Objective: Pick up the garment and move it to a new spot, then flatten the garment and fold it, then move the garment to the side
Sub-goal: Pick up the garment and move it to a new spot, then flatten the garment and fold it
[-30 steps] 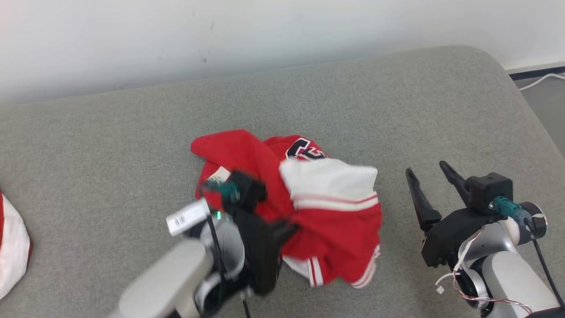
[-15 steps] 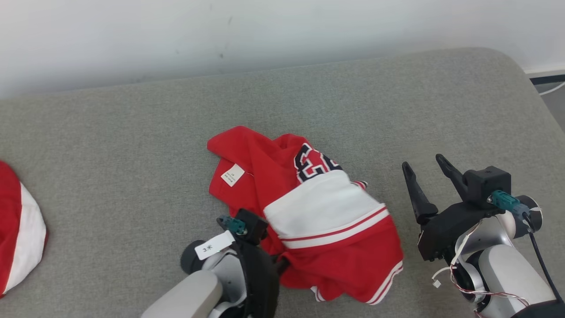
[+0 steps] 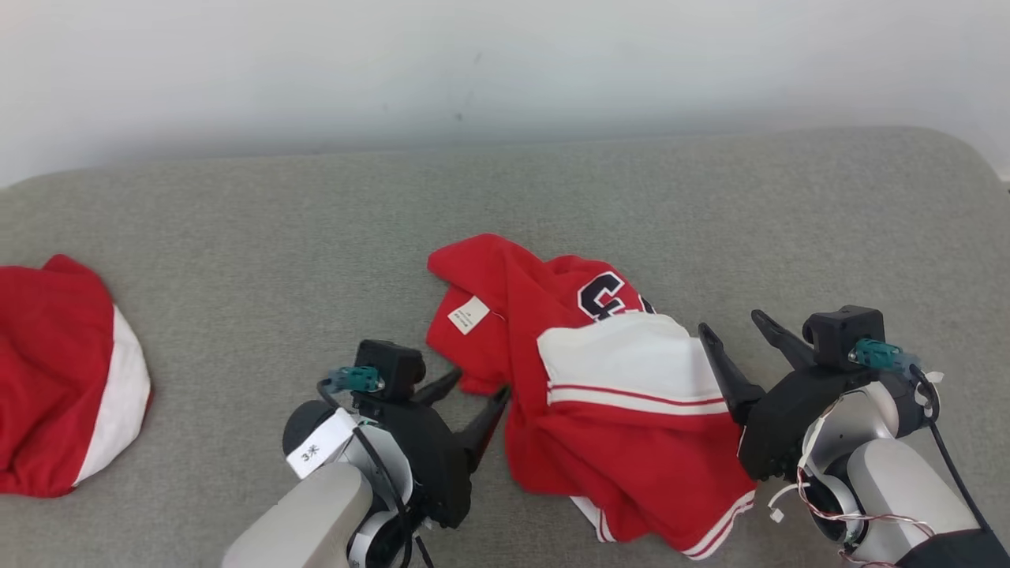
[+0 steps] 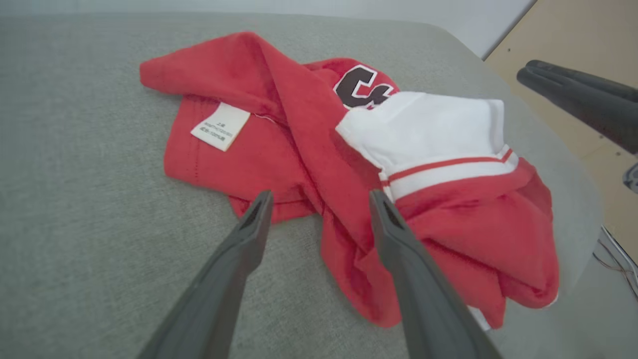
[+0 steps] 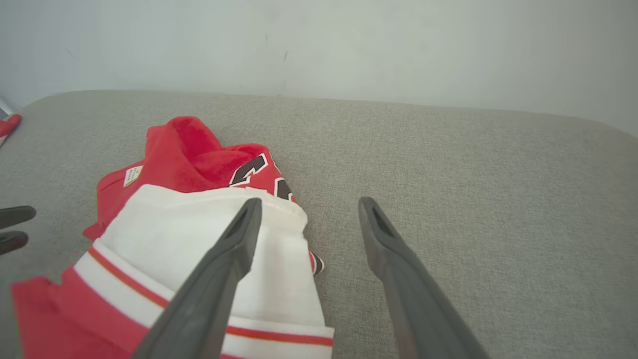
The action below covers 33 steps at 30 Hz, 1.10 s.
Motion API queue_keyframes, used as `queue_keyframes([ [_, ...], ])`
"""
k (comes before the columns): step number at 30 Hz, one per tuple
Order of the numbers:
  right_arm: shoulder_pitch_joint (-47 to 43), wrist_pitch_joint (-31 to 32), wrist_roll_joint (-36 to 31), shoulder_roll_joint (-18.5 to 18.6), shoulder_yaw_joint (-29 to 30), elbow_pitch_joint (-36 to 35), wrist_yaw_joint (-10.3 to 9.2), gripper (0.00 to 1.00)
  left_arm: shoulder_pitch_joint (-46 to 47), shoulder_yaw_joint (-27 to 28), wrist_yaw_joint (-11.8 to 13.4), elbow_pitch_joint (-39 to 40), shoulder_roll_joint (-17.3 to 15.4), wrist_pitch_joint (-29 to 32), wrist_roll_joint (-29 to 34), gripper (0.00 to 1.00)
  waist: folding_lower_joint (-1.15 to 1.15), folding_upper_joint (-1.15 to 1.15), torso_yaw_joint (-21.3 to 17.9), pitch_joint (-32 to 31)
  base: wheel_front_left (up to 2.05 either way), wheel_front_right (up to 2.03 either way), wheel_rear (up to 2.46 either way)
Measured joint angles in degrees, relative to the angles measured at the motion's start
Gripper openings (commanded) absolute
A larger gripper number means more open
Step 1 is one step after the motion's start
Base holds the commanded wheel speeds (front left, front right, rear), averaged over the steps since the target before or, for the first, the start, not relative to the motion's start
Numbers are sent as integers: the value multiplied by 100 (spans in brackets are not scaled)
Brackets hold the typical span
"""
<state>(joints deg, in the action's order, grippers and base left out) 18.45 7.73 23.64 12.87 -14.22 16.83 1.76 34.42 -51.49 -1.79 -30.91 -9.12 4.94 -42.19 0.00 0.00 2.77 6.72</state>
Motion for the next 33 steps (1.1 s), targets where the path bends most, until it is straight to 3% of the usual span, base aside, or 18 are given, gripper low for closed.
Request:
queue_keyframes([
  [13, 197, 441, 170, 51, -32, 806, 178, 100, -550, 242, 436, 450, -18, -676, -3, 100, 0, 0, 522, -224, 0, 0, 0],
  [18, 375, 599, 208, 75, -26, 1151, 212, 100, -844, 424, 597, 599, -202, -926, -12, 100, 0, 0, 690, -294, 0, 0, 0],
  [30, 567, 1044, 327, 147, -24, 1853, 235, 100, -1081, 595, 689, 977, -376, -1161, -26, 100, 0, 1, 1009, -303, 0, 0, 0],
  [31, 578, 1050, 364, 125, -24, 1886, 236, 48, -1085, 612, 690, 1000, -394, -1161, -26, 100, 0, 1, 1027, -297, 0, 0, 0],
  [32, 610, 1069, 367, 96, -41, 1934, 254, 31, -1098, 632, 692, 1018, -421, -1163, -26, 100, 0, 1, 1041, -291, 0, 0, 0],
  [33, 655, 1099, 366, 77, -69, 1970, 280, 0, -1115, 642, 725, 1035, -447, -1168, -27, 100, 0, 1, 1048, -288, 0, 0, 0],
])
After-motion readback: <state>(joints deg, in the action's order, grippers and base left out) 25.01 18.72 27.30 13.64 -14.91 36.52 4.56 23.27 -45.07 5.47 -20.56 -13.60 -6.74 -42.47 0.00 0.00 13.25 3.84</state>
